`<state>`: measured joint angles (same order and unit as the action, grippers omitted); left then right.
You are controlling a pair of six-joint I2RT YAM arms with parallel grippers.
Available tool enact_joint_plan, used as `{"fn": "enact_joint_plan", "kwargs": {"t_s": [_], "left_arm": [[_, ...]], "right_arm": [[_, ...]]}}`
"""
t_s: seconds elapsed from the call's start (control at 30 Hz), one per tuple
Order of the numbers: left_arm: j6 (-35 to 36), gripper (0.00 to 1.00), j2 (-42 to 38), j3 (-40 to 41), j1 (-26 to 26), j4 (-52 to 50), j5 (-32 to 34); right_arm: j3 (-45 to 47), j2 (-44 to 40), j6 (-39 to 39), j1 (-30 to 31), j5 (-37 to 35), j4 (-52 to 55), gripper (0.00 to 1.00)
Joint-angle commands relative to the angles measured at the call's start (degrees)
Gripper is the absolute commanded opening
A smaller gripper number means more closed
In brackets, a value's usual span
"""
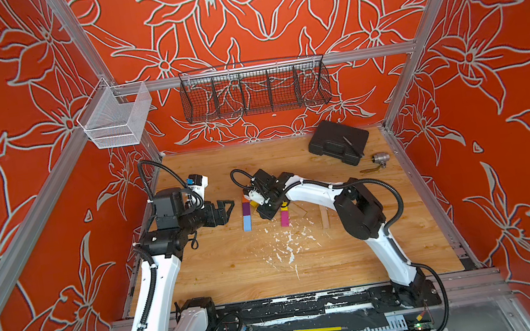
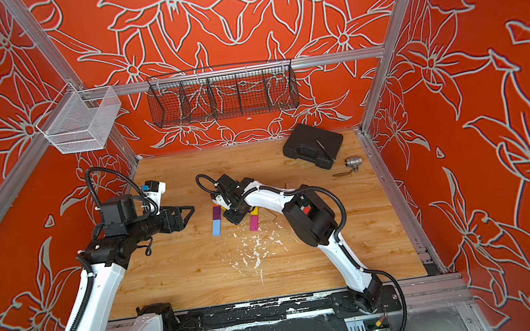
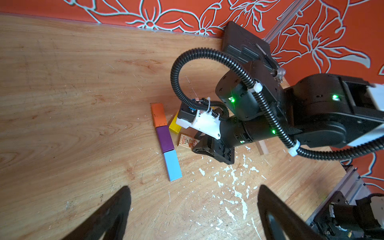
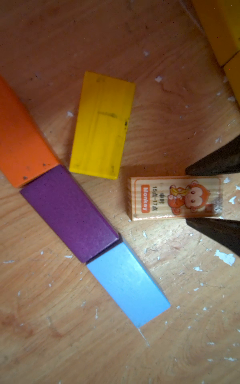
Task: Assemble the letter k with building blocks
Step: Assemble the building block at the center of the board.
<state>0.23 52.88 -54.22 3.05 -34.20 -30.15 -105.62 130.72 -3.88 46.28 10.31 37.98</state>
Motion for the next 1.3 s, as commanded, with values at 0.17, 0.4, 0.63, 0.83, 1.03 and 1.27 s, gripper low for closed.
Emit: {"fn": "enact_joint_plan", "kwargs": {"t_s": [0.17,0.4,0.63,0.83,1.03,1.27], "left_arm": [[1.1,0.93,0.2,-0.3,0.1,0.2,-0.9],[1.1,0.93,0.2,-0.3,0.1,0.2,-0.7],[1.1,0.93,0.3,-0.2,0.1,0.2,-0.8],[1.0,0.93,0.2,-0.3,0.1,0.2,-0.7],[1.0,0.93,0.2,-0.3,0.0,0.2,-0.8],[1.0,0.93,0.4,-0.3,0.0,0.2,-0.8]], "right_arm": [[-2.3,2.3,1.6,0.5,1.7,0.1,0.33],[-2.8,2.6,1.9,0.4,1.5,0.1,0.33],[-4.1,3.6,2.3,0.5,1.6,0.7,0.33],[-4.1,3.7,2.7,0.6,1.8,0.7,0.34],[-4.5,3.6,2.7,0.6,1.6,1.1,0.37],[-4.5,2.6,2.7,0.6,1.4,1.4,0.39]]}}
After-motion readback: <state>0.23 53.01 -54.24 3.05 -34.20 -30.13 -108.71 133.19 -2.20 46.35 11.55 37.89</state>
